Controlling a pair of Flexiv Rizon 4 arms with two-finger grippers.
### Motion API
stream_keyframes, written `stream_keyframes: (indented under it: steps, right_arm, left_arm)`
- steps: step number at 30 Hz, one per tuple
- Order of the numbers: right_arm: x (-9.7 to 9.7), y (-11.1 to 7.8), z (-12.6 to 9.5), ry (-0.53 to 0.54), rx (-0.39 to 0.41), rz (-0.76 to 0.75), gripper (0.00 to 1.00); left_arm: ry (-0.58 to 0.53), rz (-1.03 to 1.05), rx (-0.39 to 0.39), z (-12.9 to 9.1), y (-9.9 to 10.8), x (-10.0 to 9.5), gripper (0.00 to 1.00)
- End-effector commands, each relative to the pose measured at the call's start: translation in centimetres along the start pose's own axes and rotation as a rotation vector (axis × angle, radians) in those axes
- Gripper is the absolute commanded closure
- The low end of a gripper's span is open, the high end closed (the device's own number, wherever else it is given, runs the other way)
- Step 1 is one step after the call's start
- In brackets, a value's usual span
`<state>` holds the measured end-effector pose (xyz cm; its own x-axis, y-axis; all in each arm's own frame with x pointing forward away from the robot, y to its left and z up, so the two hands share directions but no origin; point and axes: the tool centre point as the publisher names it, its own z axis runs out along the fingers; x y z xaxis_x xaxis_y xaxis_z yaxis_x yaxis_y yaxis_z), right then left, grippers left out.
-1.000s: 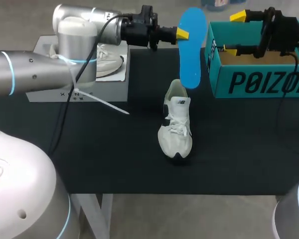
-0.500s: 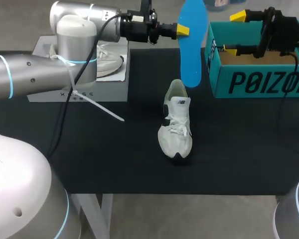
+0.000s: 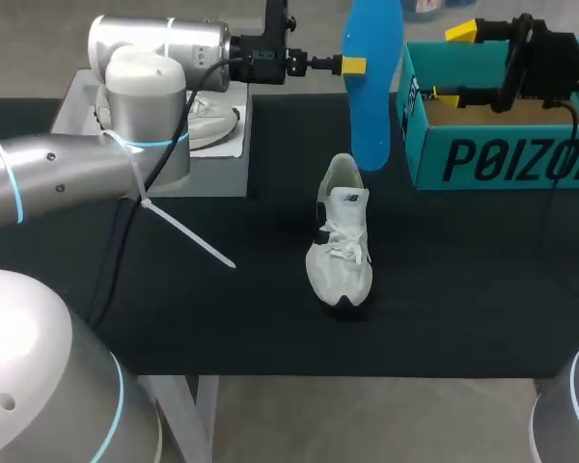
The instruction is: Take the shoe out of the shoebox, open the shoe tongue, remove and reinsert the insole, then place the shoe into the shoebox
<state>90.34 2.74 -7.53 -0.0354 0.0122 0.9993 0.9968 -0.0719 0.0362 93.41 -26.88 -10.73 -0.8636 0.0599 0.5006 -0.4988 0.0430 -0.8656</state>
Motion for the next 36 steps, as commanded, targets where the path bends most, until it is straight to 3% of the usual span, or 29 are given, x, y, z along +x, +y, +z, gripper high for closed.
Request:
stream_keyframes:
  steps: [1,13,14,15,16,17,18,20,21,22,23,26,27,28,29,31,32,33,36]
  right_arm:
    - [0.0,0.1,0.1,0.0,-0.001,0.0,0.0]
    - [0.0,0.1,0.1,0.0,-0.001,0.0,0.0]
    - [0.0,0.1,0.1,0.0,-0.001,0.0,0.0]
    - [0.0,0.1,0.1,0.0,-0.001,0.0,0.0]
    - [0.0,0.1,0.1,0.0,-0.001,0.0,0.0]
    - [0.0,0.1,0.1,0.0,-0.001,0.0,0.0]
    - [0.0,0.1,0.1,0.0,-0.001,0.0,0.0]
    - [0.0,0.1,0.1,0.0,-0.001,0.0,0.0]
    - [0.0,0.1,0.1,0.0,-0.001,0.0,0.0]
    - [0.0,0.1,0.1,0.0,-0.001,0.0,0.0]
    - [0.0,0.1,0.1,0.0,-0.001,0.0,0.0]
    - [0.0,0.1,0.1,0.0,-0.001,0.0,0.0]
    - [0.0,0.1,0.1,0.0,-0.001,0.0,0.0]
    - [0.0,0.1,0.1,0.0,-0.001,0.0,0.0]
    - [0.0,0.1,0.1,0.0,-0.001,0.0,0.0]
    - [0.0,0.1,0.1,0.0,-0.001,0.0,0.0]
    - [0.0,0.1,0.1,0.0,-0.001,0.0,0.0]
    - [0.0,0.1,0.1,0.0,-0.001,0.0,0.0]
    - [0.0,0.1,0.1,0.0,-0.001,0.0,0.0]
  left_arm:
    - [0.0,0.033,0.039,0.1,0.1,-0.5,1.0]
    - [0.0,0.033,0.039,0.1,0.1,-0.5,1.0]
    - [-0.021,0.109,0.116,0.1,-0.4,-0.6,1.0]
    - [-0.042,0.202,0.127,-0.2,-0.8,-0.7,1.0]
    - [-0.057,0.399,0.061,-0.3,-1.1,-0.6,1.0]
    - [-0.048,0.406,0.163,-0.5,-1.6,-0.5,1.0]
    - [-0.042,0.524,0.099,-0.6,-1.8,-0.3,1.0]
    - [-0.009,0.669,0.079,-0.6,-2.0,0.1,1.0]
    - [0.005,0.792,0.021,-0.5,-1.9,0.2,1.0]
    - [0.02,0.807,0.055,-0.5,-2.0,0.3,1.0]
    - [0.02,0.891,-0.022,-0.5,-2.0,0.3,1.0]
    - [0.055,1.049,-0.052,-0.5,-1.7,0.5,1.0]
    - [0.063,1.068,-0.028,-0.5,-1.7,0.7,1.0]
    - [0.058,1.164,-0.092,-0.5,-1.6,0.8,1.0]
    - [0.059,1.198,-0.083,-0.5,-1.5,0.8,1.0]
    - [0.047,1.339,-0.169,-0.6,-1.1,0.9,1.0]
    - [0.02,1.331,-0.112,-0.7,-1.1,0.9,1.0]
    - [-0.003,1.429,-0.19,-0.8,-1.0,0.8,1.0]
    - [-0.046,1.644,-0.304,-0.9,-0.5,0.6,1.0]
